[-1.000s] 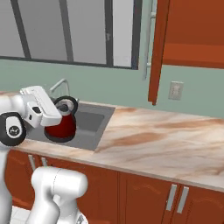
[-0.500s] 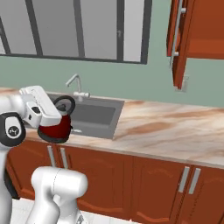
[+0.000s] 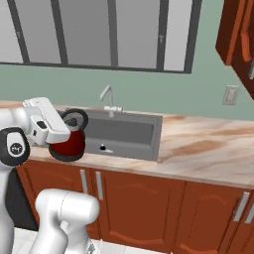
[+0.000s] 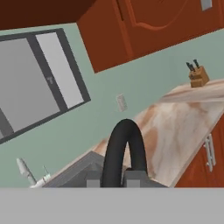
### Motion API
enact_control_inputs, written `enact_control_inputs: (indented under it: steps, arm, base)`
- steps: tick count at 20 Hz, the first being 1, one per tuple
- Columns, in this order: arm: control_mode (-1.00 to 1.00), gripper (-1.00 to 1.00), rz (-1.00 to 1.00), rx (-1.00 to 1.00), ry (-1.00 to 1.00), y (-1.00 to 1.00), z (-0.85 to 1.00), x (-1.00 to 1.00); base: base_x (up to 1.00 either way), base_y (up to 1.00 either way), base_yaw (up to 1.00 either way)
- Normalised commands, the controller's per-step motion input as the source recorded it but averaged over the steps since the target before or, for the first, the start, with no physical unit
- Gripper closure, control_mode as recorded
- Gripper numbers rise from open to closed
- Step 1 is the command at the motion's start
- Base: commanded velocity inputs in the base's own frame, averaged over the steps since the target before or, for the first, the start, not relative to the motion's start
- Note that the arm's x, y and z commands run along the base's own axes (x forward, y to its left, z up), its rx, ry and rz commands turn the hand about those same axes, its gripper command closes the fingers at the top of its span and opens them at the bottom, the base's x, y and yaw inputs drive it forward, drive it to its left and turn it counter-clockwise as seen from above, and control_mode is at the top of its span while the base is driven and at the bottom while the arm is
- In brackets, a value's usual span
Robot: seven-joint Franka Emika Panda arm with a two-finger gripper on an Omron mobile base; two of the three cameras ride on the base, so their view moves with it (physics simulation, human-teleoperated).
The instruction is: Open the cabinet, pick the kettle from the cabinet, and place it in the sink.
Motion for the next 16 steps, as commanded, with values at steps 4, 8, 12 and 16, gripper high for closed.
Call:
enact_control_inputs:
  steps: [4, 8, 12, 16]
  arm:
    - [1.0, 1.0, 0.0, 0.0, 0.0, 0.0, 0.0, 0.0]
    - [1.0, 1.0, 0.0, 0.0, 0.0, 0.0, 0.0, 0.0]
    - [1.0, 1.0, 0.0, 0.0, 0.0, 0.0, 0.0, 0.0]
    - [1.0, 1.0, 0.0, 0.0, 0.0, 0.0, 0.0, 0.0]
  base:
    - [0.07, 0.68, 0.0]
    - [0.3, 0.61, 0.0]
    - [0.45, 0.32, 0.03]
    - [0.46, 0.23, 0.08]
